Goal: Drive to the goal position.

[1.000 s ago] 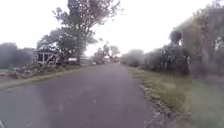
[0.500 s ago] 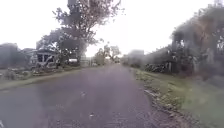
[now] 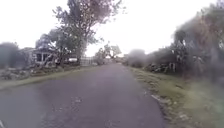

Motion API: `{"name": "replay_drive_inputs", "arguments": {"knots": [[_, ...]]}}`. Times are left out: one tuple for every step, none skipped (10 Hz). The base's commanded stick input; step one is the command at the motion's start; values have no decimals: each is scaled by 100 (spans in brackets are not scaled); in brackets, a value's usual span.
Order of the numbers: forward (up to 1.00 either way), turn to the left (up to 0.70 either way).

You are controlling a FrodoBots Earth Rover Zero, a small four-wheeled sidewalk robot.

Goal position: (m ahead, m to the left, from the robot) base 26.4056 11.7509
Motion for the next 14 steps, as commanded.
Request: {"name": "replay_drive_inputs", "arguments": {"knots": [[45,0],[45,0],[45,0],[45,-2],[45,-12],[45,-22],[49,-22],[59,-12],[69,-1],[70,0],[70,0],[70,0],[70,0],[70,0]]}}
